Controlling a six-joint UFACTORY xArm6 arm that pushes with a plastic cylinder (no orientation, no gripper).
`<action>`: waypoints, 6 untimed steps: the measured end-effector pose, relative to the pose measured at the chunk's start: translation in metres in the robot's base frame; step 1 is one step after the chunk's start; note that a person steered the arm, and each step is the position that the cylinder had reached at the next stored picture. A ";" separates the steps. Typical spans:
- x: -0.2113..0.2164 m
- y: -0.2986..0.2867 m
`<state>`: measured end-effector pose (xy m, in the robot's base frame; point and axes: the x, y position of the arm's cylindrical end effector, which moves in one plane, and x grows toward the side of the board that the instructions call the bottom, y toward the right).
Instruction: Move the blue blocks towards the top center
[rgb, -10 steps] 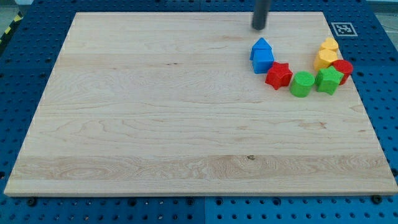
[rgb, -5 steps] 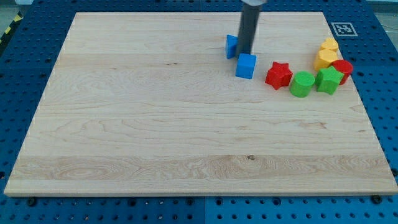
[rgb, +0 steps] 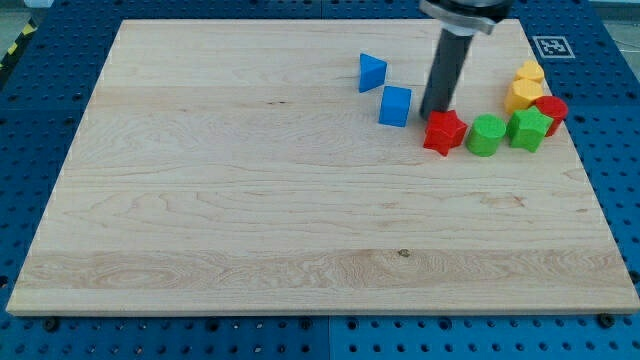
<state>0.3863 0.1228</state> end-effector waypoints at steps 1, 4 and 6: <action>0.000 -0.042; 0.002 -0.078; -0.008 -0.079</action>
<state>0.3782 0.0435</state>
